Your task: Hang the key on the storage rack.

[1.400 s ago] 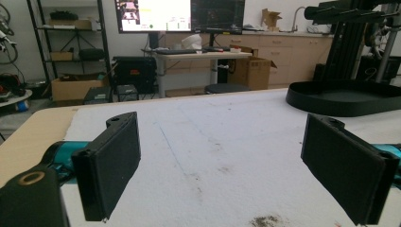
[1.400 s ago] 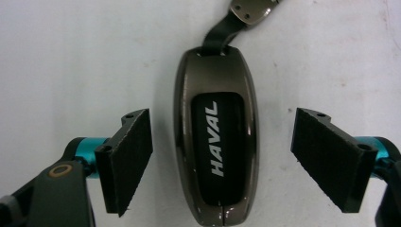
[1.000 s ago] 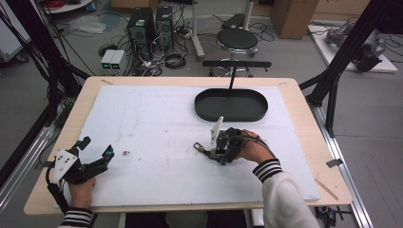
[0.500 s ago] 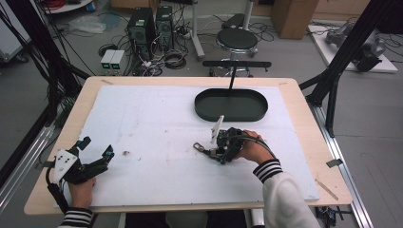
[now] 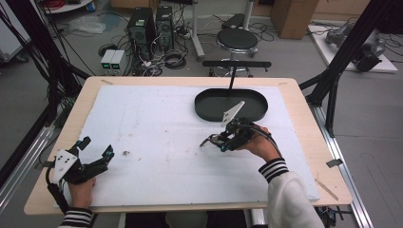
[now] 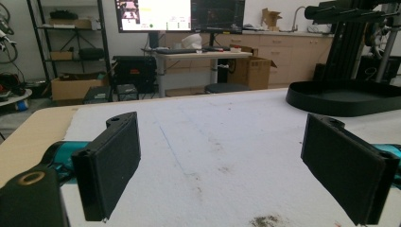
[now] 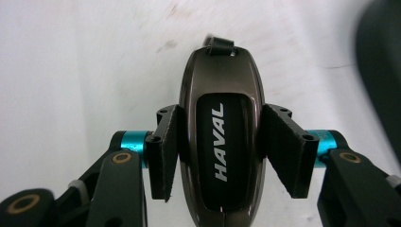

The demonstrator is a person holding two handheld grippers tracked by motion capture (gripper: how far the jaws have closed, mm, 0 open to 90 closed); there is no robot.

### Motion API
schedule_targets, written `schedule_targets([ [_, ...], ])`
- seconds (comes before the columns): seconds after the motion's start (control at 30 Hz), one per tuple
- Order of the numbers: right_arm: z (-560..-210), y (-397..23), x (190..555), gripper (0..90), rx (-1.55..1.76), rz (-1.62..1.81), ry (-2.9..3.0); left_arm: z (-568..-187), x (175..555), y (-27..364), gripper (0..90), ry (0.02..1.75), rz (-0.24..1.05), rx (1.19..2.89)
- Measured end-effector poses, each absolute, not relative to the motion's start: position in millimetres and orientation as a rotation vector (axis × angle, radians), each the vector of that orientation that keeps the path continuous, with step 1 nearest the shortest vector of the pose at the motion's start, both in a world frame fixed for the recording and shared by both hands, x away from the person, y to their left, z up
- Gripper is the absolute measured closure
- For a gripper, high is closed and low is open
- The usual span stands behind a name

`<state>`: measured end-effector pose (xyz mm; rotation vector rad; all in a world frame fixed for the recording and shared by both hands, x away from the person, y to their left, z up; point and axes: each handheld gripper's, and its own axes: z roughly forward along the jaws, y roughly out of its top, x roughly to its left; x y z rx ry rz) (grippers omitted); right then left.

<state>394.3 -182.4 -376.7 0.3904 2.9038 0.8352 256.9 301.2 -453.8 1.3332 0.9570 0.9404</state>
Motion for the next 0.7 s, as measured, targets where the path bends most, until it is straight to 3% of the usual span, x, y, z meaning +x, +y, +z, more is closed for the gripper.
schedule_targets([
  [0.7, -347.1, -225.3, 399.8, 48.1, 0.724, 1.2, 2.581, -454.0, 256.6, 301.2, 13.1, 0.957, 0.94, 1.327],
])
